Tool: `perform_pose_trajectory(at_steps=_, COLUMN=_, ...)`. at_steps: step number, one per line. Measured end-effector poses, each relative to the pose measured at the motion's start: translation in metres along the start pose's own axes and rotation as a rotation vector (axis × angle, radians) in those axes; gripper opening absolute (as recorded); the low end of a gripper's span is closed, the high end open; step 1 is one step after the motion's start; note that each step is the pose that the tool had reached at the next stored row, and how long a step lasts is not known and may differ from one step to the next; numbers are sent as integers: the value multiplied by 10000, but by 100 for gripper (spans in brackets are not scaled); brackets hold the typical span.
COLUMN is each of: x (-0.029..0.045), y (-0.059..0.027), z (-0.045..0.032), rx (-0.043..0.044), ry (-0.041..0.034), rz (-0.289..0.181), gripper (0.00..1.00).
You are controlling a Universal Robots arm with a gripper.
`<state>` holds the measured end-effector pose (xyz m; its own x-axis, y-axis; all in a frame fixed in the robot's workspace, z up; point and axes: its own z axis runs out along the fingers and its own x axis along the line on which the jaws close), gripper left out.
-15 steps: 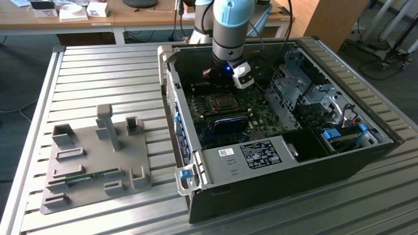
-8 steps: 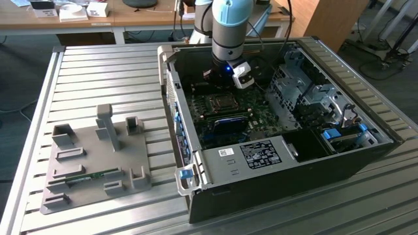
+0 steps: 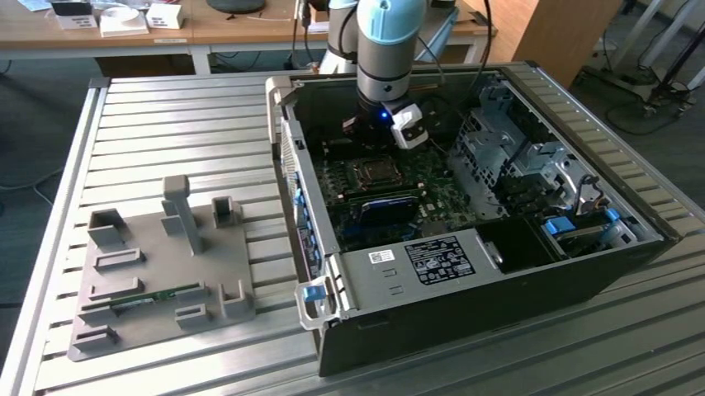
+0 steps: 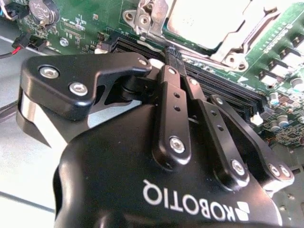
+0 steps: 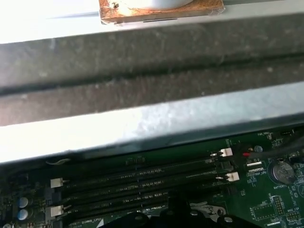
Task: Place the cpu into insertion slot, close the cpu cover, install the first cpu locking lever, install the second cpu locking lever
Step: 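Install the first cpu locking lever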
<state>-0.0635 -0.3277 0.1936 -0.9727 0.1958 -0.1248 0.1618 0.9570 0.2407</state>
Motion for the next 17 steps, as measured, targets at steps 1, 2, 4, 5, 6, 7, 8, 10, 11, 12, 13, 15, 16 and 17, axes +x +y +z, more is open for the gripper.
perform_pose_trajectory(at_steps=1, x=1, y=3, z=3, rx=2, ry=-1, rz=6, gripper=11)
perform_pose_trajectory(at_steps=2, x=2, y=7, z=6, rx=4, ry=-3, rz=13, gripper=11)
perform_pose_trajectory(at_steps=4, x=4, y=14, z=11, rx=3, ry=-6, rz=25, gripper=11)
perform_pose_trajectory(at_steps=5, x=5, y=18, z=12, rx=5, ry=-8, rz=31, gripper=11)
perform_pose_trajectory(at_steps=6, x=6, y=22, z=13, rx=6, ry=-9, rz=35, gripper=11)
perform_pose_trajectory(at_steps=7, x=6, y=25, z=14, rx=6, ry=-10, rz=39, gripper=11)
perform_pose_trajectory(at_steps=8, x=7, y=29, z=15, rx=6, ry=-11, rz=40, gripper=11)
perform_pose_trajectory(at_steps=10, x=8, y=35, z=17, rx=7, ry=-13, rz=47, gripper=11)
perform_pose_trajectory(at_steps=11, x=9, y=39, z=18, rx=10, ry=-14, rz=53, gripper=11)
perform_pose_trajectory(at_steps=12, x=9, y=40, z=18, rx=9, ry=-14, rz=53, gripper=11)
perform_pose_trajectory(at_steps=13, x=9, y=40, z=18, rx=10, ry=-15, rz=53, gripper=11)
perform_pose_trajectory(at_steps=15, x=9, y=41, z=17, rx=14, ry=-15, rz=58, gripper=11)
perform_pose_trajectory(at_steps=16, x=7, y=42, z=15, rx=17, ry=-13, rz=65, gripper=11)
perform_pose_trajectory(at_steps=17, x=5, y=43, z=13, rx=17, ry=-12, rz=71, gripper=11)
